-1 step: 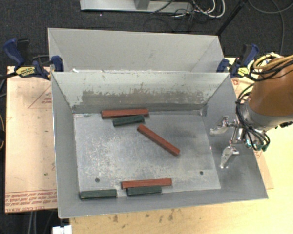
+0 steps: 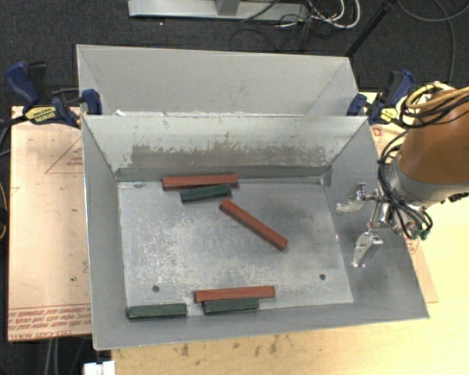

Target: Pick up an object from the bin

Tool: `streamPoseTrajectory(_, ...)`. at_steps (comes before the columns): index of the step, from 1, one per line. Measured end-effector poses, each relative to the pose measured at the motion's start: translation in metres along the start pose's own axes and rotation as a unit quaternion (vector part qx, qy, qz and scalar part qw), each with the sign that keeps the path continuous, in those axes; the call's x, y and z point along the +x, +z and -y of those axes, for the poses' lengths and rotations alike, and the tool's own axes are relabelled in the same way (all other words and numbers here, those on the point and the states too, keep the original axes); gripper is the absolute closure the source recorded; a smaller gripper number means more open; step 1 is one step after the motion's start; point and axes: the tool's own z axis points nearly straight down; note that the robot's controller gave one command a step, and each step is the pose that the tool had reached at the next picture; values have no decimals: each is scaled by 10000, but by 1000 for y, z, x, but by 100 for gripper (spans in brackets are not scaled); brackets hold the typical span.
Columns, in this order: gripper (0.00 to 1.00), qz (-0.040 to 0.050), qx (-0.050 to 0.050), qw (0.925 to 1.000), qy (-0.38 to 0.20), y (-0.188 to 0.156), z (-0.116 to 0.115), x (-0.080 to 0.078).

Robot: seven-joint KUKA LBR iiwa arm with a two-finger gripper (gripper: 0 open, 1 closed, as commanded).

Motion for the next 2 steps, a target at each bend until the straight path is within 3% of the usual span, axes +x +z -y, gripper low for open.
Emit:
streamPoseTrajectory(1, 0, 17, 2, 9983, -581, 69, -77, -39)
streamPoseTrajectory(2, 0, 43, -5, 9997, -228, 69, -83, -41)
